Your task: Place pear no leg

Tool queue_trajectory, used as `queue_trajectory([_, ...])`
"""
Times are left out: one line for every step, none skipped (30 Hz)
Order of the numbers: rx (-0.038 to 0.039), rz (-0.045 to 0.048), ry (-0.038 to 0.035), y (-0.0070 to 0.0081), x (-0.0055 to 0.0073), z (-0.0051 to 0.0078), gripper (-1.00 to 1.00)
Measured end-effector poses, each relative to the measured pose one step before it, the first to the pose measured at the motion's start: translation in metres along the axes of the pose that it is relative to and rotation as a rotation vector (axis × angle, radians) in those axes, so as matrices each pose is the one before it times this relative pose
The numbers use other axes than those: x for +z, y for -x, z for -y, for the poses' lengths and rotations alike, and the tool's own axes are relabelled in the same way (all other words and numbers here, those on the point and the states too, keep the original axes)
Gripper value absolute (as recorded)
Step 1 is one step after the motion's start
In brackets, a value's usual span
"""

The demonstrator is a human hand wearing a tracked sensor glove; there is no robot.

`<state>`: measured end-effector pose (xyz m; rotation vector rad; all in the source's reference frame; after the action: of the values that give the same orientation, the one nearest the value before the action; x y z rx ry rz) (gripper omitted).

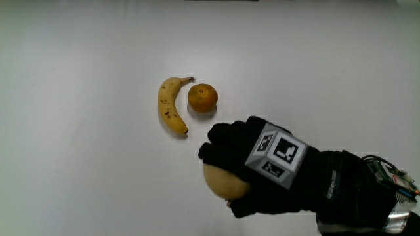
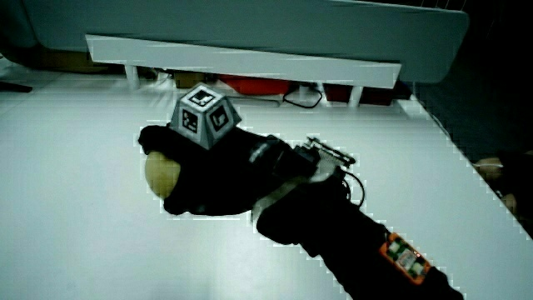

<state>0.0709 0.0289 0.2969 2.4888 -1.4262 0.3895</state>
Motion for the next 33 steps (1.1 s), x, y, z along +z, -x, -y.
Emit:
queue_trajectory([0.01119, 0.01717, 0.00064, 0.00302, 0.00043, 0.00080, 0.00])
queue_trajectory([0.00795, 0.02157, -0.00450, 0.00240, -0.00011, 0.00094, 0.00])
queue_trajectory([0.00145, -0.00329, 0.00157, 0.00209, 0.00064, 0.00077, 0.00])
queue_trajectory([0.00636, -0.00063, -0.00599, 0.00197, 0.00110, 0.00072, 0.00])
queue_trajectory([0.00394, 0.00458, 0.00502, 0.00136, -0.00016, 0.00089, 0.00])
queue_trajectory([0.00002, -0.00797, 0.01206, 0.00144, -0.00042, 0.00075, 0.00])
queue_trajectory([0.00304, 0.00675, -0.00101, 0.00154, -0.00047, 0.00032, 0.00])
queue_trajectory([0.00314, 0.00188, 0.00692, 0.00157, -0.00025, 0.00008, 0.00])
queue_trajectory([0.00566, 0.01739, -0.00422, 0.00101, -0.00138, 0.00017, 0.00])
queue_trajectory([-0.00037, -0.00941, 0.00663, 0.00114, -0.00080, -0.00021, 0.00])
queue_trajectory([0.00025, 0.00315, -0.00543, 0.00112, -0.00179, -0.00007, 0.00])
queue_trajectory([0.00232, 0.00302, 0.01060, 0.00097, -0.00293, -0.00011, 0.00])
queue_trajectory([-0.00205, 0.00929, -0.00646, 0.00126, -0.00282, -0.00035, 0.00])
queue_trajectory([-0.00569, -0.02994, 0.04651, 0.00136, -0.00367, -0.00042, 0.00])
queue_trajectory([0.00592, 0.02849, -0.02093, 0.00155, -0.00393, -0.00056, 0.00])
queue_trajectory([-0.00178, 0.03650, -0.00409, 0.00137, -0.00486, -0.00052, 0.00])
queue_trajectory([0.00822, -0.00587, 0.02264, 0.00153, -0.00469, -0.00084, 0.00])
queue_trajectory([-0.00212, -0.02045, 0.03136, 0.00161, -0.00528, -0.00117, 0.00])
queue_trajectory([0.00419, 0.04816, -0.04434, 0.00166, -0.00433, -0.00154, 0.00])
queue_trajectory([-0.00093, -0.02907, -0.00482, 0.00133, -0.00418, -0.00120, 0.00])
queue_trajectory([0.00114, -0.01748, -0.00687, 0.00102, -0.00372, -0.00119, 0.00])
queue_trajectory([0.00058, -0.00090, 0.00891, 0.00088, -0.00472, -0.00069, 0.00])
queue_trajectory([-0.00195, -0.01314, 0.00742, 0.00062, -0.00484, -0.00075, 0.00])
queue_trajectory([0.00033, -0.00333, -0.01174, 0.00040, -0.00423, -0.00082, 0.00])
queue_trajectory([0.00033, -0.00333, -0.01174, 0.00038, -0.00424, -0.00077, 0.00])
queue_trajectory([0.00033, -0.00333, -0.01174, 0.00037, -0.00425, -0.00072, 0.00])
queue_trajectory([-0.00188, -0.00067, -0.00215, 0.00013, -0.00426, -0.00015, 0.00])
queue_trajectory([-0.00188, -0.00067, -0.00215, 0.00012, -0.00426, -0.00014, 0.00])
queue_trajectory([-0.00188, -0.00067, -0.00215, 0.00012, -0.00426, -0.00013, 0.00])
queue_trajectory([-0.00188, -0.00067, -0.00215, 0.00012, -0.00426, -0.00012, 0.00])
queue_trajectory([-0.00169, -0.00604, 0.00677, -0.00020, -0.00362, -0.00058, 0.00])
queue_trajectory([-0.00169, -0.00604, 0.00677, -0.00022, -0.00362, -0.00060, 0.00])
queue_trajectory([-0.00169, -0.00604, 0.00677, -0.00024, -0.00361, -0.00063, 0.00])
